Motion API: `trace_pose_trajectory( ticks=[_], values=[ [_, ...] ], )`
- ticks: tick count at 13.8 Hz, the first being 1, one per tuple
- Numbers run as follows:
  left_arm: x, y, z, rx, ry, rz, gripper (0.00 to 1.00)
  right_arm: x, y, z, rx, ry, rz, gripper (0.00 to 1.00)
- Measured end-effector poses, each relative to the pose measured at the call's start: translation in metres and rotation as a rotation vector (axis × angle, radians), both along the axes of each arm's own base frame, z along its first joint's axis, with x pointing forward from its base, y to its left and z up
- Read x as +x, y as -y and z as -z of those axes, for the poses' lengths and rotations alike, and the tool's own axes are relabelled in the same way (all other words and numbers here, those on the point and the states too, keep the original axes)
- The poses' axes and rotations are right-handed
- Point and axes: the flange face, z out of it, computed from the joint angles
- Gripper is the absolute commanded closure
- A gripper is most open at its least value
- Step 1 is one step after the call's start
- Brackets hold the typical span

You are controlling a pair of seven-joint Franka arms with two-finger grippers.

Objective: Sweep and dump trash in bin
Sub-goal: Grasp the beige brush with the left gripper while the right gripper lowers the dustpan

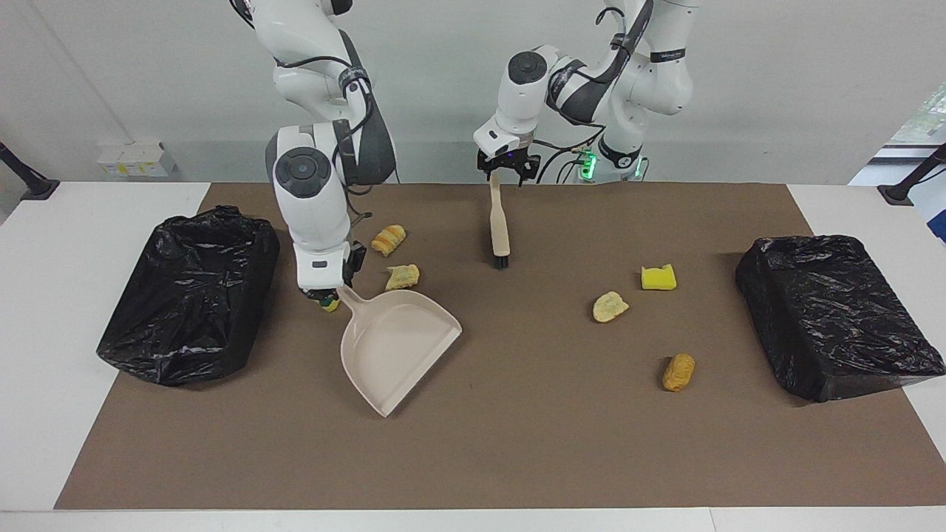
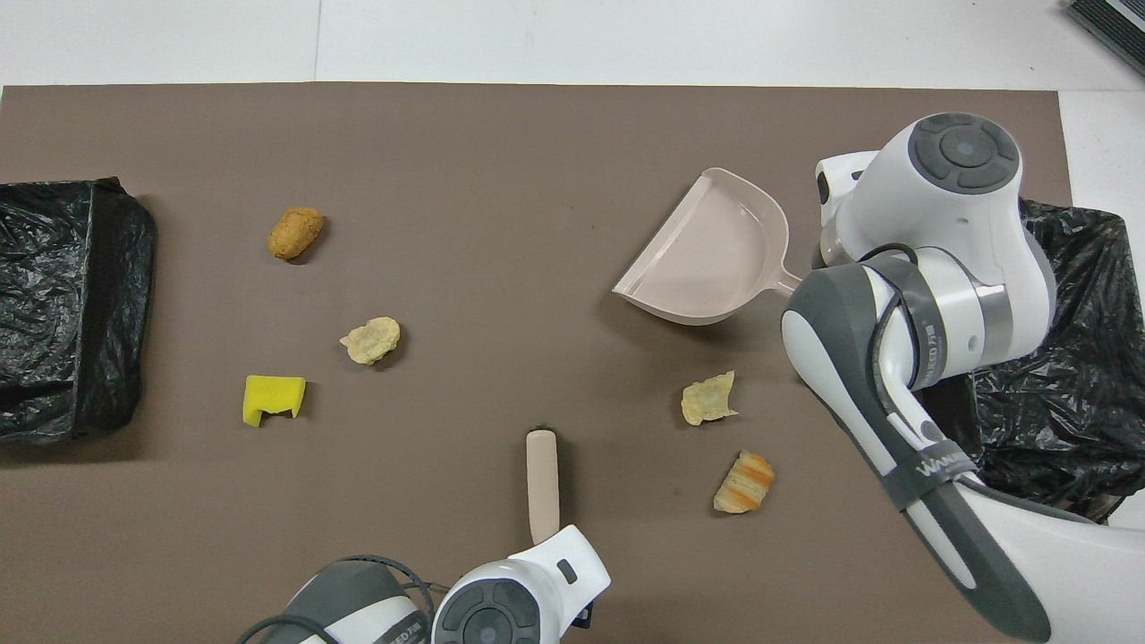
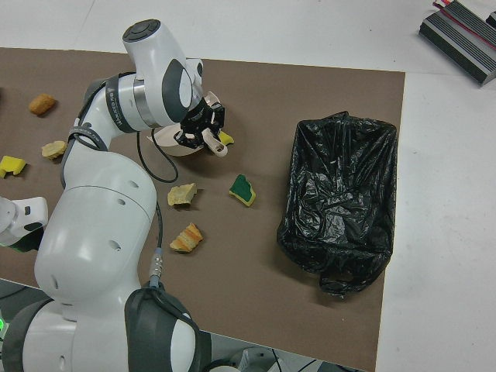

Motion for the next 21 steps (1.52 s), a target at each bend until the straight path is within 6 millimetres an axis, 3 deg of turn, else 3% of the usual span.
trace_pose_trajectory(
  ticks=[3,5,8,9,14,17,21],
  values=[
    [-0.004,0.01,0.011,-0.002,0.006,-0.014,0.31,-0.001,0.004,0.008,0.012,-0.013,-0.117,1.0],
    [-0.012,0.016,0.016,0.007,0.001,-0.012,0.43,-0.002,0.0,0.009,0.019,-0.022,-0.183,1.0],
    [-0.019,0.021,0.022,0.019,-0.006,-0.018,0.93,-0.005,-0.014,0.008,0.026,-0.025,-0.278,1.0],
    [-0.019,0.021,0.024,0.022,-0.008,-0.021,1.0,-0.006,-0.019,0.008,0.024,-0.026,-0.301,1.0],
    [-0.015,0.014,0.024,0.061,-0.033,-0.023,1.0,-0.011,-0.041,0.007,-0.011,-0.024,-0.371,1.0],
    [0.029,-0.015,0.007,0.167,0.001,0.011,1.0,-0.016,-0.059,0.005,-0.011,-0.021,-0.4,1.0],
    [0.111,-0.078,-0.033,0.161,0.014,0.014,1.0,-0.025,-0.1,0.015,-0.001,0.04,-0.47,1.0]
  ],
)
